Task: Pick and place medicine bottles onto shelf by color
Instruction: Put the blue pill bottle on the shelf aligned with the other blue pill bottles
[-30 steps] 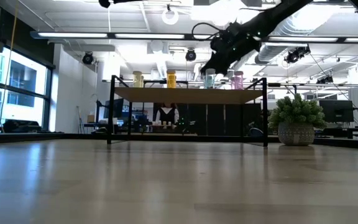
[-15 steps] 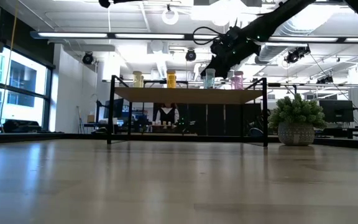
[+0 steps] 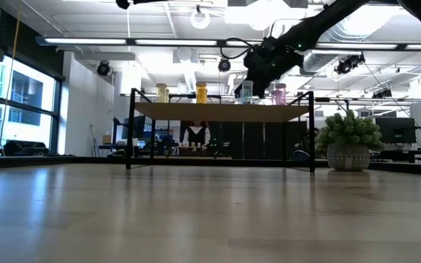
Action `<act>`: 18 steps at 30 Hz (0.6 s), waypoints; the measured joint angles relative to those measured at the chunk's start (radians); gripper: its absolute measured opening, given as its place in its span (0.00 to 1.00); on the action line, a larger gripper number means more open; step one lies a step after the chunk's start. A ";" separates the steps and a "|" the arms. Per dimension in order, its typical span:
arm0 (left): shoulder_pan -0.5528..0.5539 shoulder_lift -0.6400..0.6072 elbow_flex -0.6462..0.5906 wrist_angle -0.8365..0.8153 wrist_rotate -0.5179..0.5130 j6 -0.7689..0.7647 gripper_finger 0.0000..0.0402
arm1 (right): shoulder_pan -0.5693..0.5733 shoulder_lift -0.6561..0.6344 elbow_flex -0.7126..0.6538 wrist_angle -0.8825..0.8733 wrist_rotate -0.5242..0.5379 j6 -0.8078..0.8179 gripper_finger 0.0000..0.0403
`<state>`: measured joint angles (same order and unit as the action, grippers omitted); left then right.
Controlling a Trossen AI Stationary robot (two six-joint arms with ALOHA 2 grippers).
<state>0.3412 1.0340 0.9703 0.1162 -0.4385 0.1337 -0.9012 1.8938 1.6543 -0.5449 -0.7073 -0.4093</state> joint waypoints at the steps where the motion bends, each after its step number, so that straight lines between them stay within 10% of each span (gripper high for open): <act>1: 0.000 0.000 0.000 0.000 0.000 0.000 0.49 | 0.003 0.000 0.000 -0.001 0.000 -0.004 0.29; 18: 0.000 0.000 0.000 0.000 -0.003 0.000 0.49 | 0.022 0.000 0.000 -0.050 0.057 -0.027 0.29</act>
<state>0.3412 1.0340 0.9703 0.1162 -0.4416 0.1337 -0.8796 1.8938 1.6543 -0.5949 -0.6502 -0.4365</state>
